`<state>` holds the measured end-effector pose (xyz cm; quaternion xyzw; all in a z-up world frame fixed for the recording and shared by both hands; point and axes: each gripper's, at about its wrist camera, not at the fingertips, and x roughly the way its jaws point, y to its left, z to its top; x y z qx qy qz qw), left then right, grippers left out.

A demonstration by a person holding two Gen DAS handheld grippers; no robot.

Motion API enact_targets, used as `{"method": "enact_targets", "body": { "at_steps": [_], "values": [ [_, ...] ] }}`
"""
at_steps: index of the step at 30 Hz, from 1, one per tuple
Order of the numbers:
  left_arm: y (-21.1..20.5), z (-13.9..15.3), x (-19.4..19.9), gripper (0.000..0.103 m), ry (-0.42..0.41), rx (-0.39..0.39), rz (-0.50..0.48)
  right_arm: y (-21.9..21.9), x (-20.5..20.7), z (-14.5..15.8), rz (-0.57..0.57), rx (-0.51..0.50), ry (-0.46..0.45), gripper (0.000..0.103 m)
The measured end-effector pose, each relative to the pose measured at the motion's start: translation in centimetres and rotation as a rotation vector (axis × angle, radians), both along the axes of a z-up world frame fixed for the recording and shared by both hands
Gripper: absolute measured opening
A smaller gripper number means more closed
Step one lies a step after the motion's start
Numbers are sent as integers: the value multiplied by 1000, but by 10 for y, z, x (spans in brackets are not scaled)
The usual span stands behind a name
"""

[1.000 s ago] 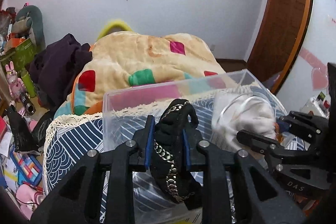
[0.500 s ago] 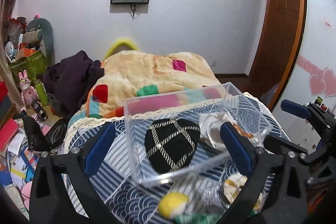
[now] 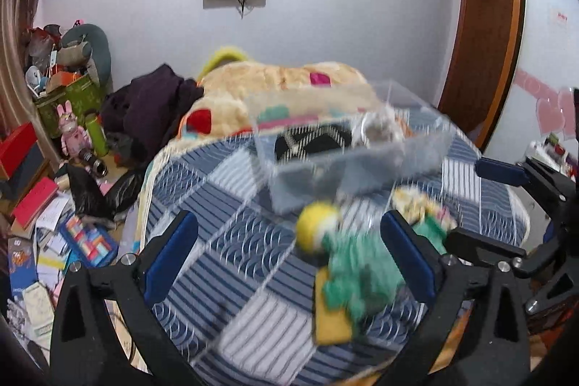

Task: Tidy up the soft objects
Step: 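Grasp the green glove with the right tool while the left tool grasps the yellow sponge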

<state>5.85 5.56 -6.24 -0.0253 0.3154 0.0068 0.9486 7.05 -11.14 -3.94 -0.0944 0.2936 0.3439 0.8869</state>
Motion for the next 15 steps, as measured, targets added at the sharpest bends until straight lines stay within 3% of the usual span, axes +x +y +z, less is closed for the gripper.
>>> {"method": "enact_targets", "body": {
  "at_steps": [5,8,13,15],
  "values": [
    [6,-24,-16,102,53,-3,20,19,-11,-21,49,-16,55,95],
    [12,-34,-22,102,70,-11,43,29,-10,-31,57,-42,84,81],
    [22,-43,-25,102,76,-75,39,38,-4,-47,32,-111,115,32],
    [20,-44,-25,102,73,-82,33,37,-1,-51,23,-105,127,27]
  ]
}}
